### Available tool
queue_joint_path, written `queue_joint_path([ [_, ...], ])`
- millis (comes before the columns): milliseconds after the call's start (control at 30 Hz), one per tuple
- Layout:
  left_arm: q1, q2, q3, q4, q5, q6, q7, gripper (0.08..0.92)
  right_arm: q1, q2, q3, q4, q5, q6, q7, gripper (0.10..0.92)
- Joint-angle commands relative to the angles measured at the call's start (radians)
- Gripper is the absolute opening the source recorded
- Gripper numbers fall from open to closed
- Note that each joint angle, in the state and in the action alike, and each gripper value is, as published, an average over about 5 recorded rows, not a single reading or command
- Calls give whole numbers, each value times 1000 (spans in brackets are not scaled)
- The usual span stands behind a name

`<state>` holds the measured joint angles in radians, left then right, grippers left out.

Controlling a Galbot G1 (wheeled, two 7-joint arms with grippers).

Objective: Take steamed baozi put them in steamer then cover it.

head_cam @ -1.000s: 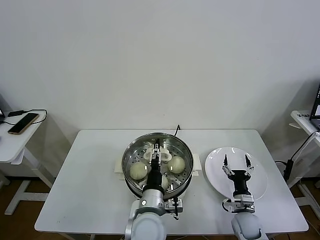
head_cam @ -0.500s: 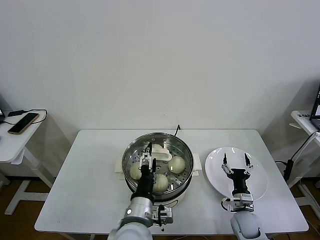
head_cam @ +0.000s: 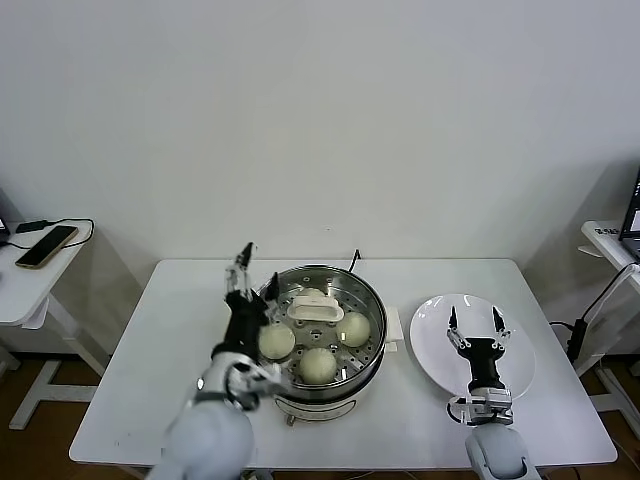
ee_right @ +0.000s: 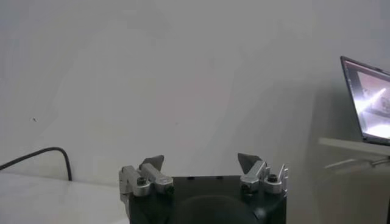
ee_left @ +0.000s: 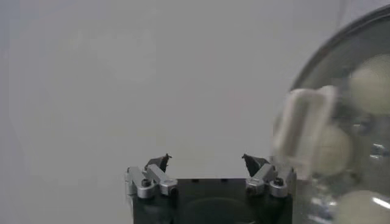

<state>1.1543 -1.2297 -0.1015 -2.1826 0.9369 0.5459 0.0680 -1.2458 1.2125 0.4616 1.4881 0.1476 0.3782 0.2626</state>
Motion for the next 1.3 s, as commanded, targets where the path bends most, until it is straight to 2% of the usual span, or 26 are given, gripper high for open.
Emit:
queue_joint_path([
  [33,-74,10,-356,445,-872,-526,-217,823,-29,-29,-42,88,189,-100,-40,823],
  [167,-48,18,-411,528,-1002,-612,-147,823,-58,-40,-28,114,232,-113,-87,823],
  [433,8,8,-456,578,-1068,-728,-65,823,-97,-50,-8,116,293,-72,-157,823],
  [700,60,-11,-461,560,-1067,-739,-38,823,-114,-53,-5,121,288,-71,-159,823],
  [1300,142,-21,-477,506,-1055,-748,-37,823,-134,-43,8,140,270,-79,-157,823],
])
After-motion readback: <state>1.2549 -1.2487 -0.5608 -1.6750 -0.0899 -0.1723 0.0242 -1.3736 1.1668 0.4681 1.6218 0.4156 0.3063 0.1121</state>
